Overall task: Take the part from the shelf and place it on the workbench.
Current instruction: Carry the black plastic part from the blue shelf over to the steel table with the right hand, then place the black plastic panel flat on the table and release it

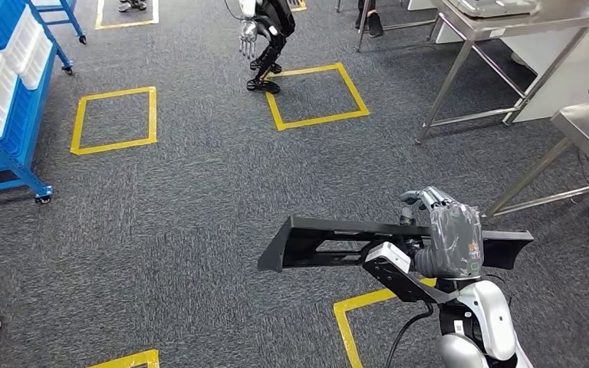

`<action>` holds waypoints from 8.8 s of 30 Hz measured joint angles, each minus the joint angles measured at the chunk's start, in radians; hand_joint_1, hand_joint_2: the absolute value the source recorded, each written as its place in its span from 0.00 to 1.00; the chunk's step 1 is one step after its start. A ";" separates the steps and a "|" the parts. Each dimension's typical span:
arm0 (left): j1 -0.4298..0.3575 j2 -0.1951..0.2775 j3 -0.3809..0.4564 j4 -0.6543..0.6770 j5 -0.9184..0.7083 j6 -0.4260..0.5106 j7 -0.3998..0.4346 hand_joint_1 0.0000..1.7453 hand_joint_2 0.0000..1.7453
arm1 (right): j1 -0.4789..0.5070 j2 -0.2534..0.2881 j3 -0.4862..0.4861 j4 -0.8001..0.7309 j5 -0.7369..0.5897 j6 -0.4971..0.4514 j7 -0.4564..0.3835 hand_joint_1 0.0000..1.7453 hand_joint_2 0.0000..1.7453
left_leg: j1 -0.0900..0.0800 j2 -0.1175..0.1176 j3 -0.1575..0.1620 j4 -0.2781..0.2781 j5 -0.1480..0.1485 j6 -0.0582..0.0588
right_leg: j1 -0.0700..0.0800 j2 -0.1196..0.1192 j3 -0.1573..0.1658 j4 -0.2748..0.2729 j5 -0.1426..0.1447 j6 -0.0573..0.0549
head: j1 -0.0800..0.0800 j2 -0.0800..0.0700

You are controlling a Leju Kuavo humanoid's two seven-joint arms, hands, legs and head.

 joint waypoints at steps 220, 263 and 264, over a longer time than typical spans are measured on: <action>-0.009 -0.032 0.007 0.031 -0.025 -0.016 0.080 0.00 1.00 | -0.165 -0.294 -0.305 0.033 -0.036 0.159 0.030 1.00 1.00 | -0.026 0.027 -0.030 -0.017 0.045 0.046 | -0.009 -0.094 0.012 0.195 -0.137 0.028 | 0.000 0.000; -0.008 -0.038 0.009 0.023 -0.025 -0.032 0.075 0.00 1.00 | -0.365 -0.344 -0.258 0.145 -0.069 0.270 0.060 1.00 1.00 | -0.031 0.022 0.035 0.058 -0.041 0.000 | -0.003 -0.097 0.029 -0.038 0.024 -0.026 | 0.001 0.000; -0.009 -0.037 0.009 0.022 -0.025 -0.032 0.075 0.00 1.00 | -0.377 -0.343 -0.253 0.147 -0.066 0.275 0.062 1.00 1.00 | -0.028 0.024 0.008 0.106 -0.055 -0.005 | -0.006 -0.098 0.038 -0.040 0.020 -0.029 | 0.001 0.000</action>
